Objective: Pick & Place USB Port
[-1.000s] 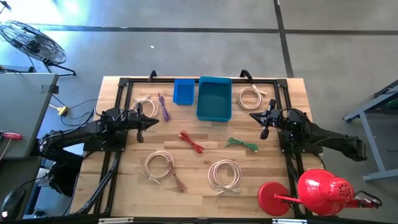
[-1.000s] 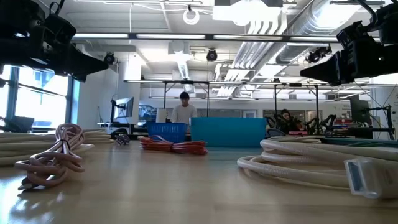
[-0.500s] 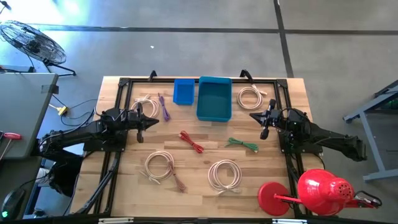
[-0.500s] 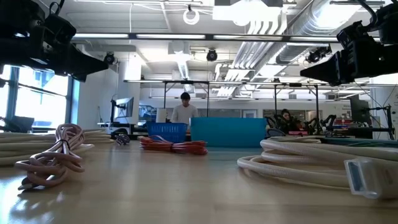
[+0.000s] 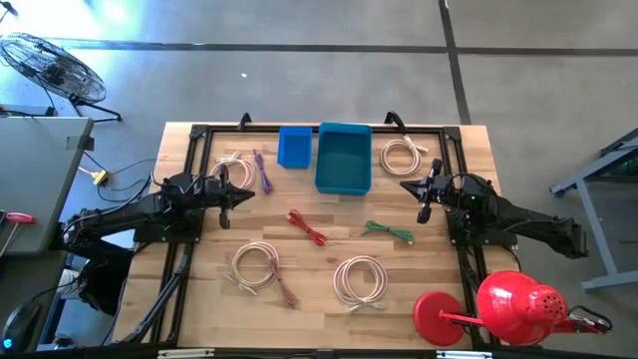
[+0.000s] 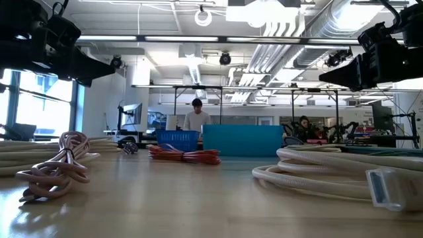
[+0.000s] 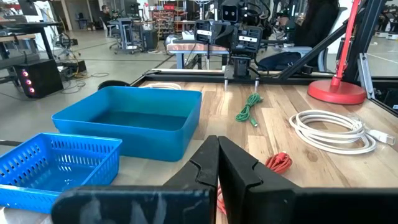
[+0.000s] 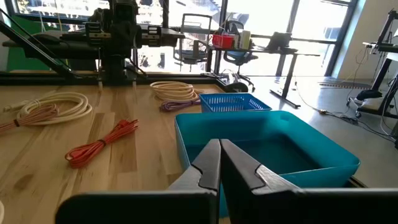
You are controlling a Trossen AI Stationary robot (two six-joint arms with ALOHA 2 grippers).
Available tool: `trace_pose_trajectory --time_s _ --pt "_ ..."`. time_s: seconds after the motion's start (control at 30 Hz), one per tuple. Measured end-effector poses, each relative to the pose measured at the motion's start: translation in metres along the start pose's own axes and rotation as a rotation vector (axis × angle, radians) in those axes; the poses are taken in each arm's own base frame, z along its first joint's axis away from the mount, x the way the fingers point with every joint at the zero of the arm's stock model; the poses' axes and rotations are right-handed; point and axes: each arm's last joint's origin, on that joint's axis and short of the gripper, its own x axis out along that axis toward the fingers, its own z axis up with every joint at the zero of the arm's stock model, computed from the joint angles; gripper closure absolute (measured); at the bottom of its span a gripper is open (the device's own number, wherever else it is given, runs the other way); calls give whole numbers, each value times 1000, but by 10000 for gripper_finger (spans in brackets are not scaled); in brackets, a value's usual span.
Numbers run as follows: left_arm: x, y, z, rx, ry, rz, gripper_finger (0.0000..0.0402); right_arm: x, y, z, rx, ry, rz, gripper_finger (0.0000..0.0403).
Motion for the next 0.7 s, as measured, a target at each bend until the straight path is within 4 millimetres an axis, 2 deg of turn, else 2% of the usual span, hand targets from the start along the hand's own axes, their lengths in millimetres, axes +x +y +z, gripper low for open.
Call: trace_pose_trajectory --time_s 0.7 --pt "0 0 0 0 -1 0 401 0 0 2 -1 -17 -1 402"
